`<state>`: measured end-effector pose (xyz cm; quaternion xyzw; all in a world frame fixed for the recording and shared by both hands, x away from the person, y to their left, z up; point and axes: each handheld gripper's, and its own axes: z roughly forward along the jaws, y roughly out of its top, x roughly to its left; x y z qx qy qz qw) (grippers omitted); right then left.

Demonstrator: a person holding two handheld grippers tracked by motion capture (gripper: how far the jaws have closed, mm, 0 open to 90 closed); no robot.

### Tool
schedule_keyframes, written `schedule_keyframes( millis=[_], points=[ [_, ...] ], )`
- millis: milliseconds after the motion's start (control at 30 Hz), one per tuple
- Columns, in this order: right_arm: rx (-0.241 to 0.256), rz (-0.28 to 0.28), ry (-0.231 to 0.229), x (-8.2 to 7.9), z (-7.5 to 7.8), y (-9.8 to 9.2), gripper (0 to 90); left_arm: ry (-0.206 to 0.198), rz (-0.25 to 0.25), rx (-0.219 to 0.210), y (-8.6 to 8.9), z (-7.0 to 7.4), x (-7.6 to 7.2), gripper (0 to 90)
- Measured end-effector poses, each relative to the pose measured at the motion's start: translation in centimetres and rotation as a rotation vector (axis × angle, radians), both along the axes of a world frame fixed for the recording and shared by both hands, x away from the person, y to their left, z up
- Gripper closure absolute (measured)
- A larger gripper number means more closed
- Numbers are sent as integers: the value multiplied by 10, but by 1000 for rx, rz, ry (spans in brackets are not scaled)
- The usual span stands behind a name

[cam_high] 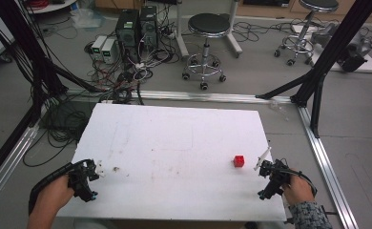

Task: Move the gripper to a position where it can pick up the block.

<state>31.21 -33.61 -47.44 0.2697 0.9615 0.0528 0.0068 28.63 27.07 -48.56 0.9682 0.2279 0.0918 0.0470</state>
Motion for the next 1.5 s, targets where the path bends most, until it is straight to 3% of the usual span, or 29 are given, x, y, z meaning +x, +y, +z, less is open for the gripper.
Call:
schedule_keyframes(
  millis=[133, 300, 333, 367, 567, 833, 967, 1167, 1500],
  points=[
    [-5, 109, 14, 11, -1, -5, 36, -3, -1, 0, 1, 0, 0, 221],
    [3, 176, 23, 22, 0, -9, 36, -5, 1, -3, 1, -1, 0, 221],
    [16, 236, 26, 28, 0, -12, 36, -5, 0, -3, 1, -1, 0, 221],
    [13, 258, 24, 31, 0, -13, 36, -7, -1, -3, 1, 0, 0, 221],
    [-2, 298, 19, 43, 4, -17, 36, -5, -11, 0, 0, -1, 0, 221],
    [-1, 432, 47, 63, 13, -16, 36, -5, -17, 2, 0, -2, 0, 221],
    [-16, 493, 32, 75, 19, -15, 36, -9, -5, 2, 0, -2, 0, 221],
    [-24, 522, -3, 89, 24, -5, 36, -10, -6, -1, 1, -2, 0, 221],
    [-24, 556, 12, 107, 17, 19, 36, -4, 1, -1, 2, -2, 0, 220]
  ],
)
